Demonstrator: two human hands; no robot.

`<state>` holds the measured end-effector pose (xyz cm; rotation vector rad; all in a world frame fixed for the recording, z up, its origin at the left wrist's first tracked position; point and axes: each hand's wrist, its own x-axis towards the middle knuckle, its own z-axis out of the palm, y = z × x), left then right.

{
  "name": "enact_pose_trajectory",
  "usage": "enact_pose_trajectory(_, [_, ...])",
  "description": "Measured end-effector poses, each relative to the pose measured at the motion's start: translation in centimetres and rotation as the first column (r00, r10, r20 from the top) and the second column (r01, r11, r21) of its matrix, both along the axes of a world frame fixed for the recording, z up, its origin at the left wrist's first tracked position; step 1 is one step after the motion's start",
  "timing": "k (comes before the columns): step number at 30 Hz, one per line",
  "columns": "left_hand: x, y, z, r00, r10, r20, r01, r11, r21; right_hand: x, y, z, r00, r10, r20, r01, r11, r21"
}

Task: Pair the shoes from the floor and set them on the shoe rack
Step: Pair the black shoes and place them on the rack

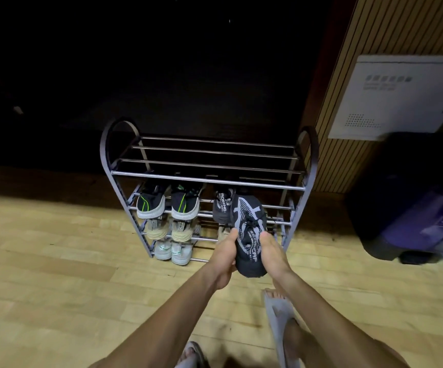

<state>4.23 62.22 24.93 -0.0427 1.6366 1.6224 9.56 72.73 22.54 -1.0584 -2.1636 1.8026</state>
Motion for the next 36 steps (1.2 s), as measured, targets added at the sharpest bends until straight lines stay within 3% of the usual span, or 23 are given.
enact_pose_trajectory(7, [-3.5, 4.3, -2.8, 0.998, 0.026, 0.060, -0.029, 0.998, 0.050, -3.1, 3.0, -2.5, 0.981, -0.065, 0.184, 0.003, 0.947, 0.322])
enact_pose_trajectory(10, [-4.9, 5.6, -4.5, 0.992, 0.073, 0.104, -0.084, 0.991, 0.106, -4.8, 4.6, -2.5, 0.974, -0.081, 0.213, 0.015, 0.955, 0.295])
enact_pose_trajectory(15, [-6.6, 7.1, -6.1, 0.967, 0.173, 0.186, -0.207, 0.961, 0.183, -7.1, 6.7, -3.5, 0.980, -0.144, 0.136, 0.124, 0.981, 0.147])
enact_pose_trajectory(20, [-8.2, 9.0, -6.6, 0.961, 0.251, 0.118, -0.271, 0.941, 0.201, -9.4, 7.7, -6.0, 0.955, -0.286, 0.073, 0.285, 0.958, 0.024])
enact_pose_trajectory(25, [-8.2, 9.5, -7.2, 0.943, 0.309, 0.123, -0.329, 0.924, 0.196, -10.6, 7.3, -6.3, 0.951, -0.301, -0.062, 0.307, 0.943, 0.125])
enact_pose_trajectory(32, [-8.8, 9.8, -7.4, 0.903, 0.413, 0.120, -0.429, 0.881, 0.198, -13.0, 7.7, -7.6, 0.938, -0.335, -0.089, 0.345, 0.922, 0.175])
enact_pose_trajectory(36, [-8.6, 10.0, -7.0, 0.891, 0.454, 0.020, -0.453, 0.883, 0.118, -13.6, 8.0, -8.2, 0.933, -0.354, -0.067, 0.361, 0.911, 0.199])
